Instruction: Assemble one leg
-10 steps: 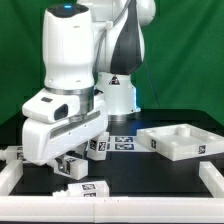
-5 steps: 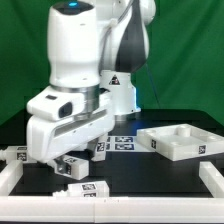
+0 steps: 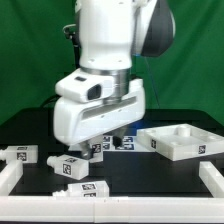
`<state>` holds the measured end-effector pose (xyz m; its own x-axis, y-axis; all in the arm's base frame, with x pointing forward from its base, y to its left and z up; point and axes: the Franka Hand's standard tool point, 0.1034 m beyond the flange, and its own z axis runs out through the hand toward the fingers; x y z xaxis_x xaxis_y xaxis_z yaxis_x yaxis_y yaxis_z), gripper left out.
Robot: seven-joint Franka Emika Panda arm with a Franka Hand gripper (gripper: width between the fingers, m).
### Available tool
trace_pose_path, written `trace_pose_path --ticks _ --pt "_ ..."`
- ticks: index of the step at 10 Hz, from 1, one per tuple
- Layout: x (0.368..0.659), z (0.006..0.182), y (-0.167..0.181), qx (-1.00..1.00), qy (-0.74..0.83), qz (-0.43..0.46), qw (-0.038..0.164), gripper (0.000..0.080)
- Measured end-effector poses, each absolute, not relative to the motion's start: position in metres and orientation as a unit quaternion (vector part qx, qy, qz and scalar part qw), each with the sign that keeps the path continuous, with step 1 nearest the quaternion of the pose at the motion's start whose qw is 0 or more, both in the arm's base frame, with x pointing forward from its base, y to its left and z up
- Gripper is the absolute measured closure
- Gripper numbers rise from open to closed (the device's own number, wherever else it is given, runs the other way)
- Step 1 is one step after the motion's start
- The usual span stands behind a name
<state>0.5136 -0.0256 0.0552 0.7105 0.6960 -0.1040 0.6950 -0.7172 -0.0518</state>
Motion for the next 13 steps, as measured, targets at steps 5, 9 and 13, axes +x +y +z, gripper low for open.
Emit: trace_pose_path --ticks 5,9,13 --pt "0.5 0.058 0.01 -0.926 -0.374 0.058 0.001 0.015" --pt "0.448 0.061 0.045 -0.938 -0.343 0.05 -0.002 0.015" --pt "0.411 0.044 0.07 -0.938 -0.345 0.028 -0.001 0.015"
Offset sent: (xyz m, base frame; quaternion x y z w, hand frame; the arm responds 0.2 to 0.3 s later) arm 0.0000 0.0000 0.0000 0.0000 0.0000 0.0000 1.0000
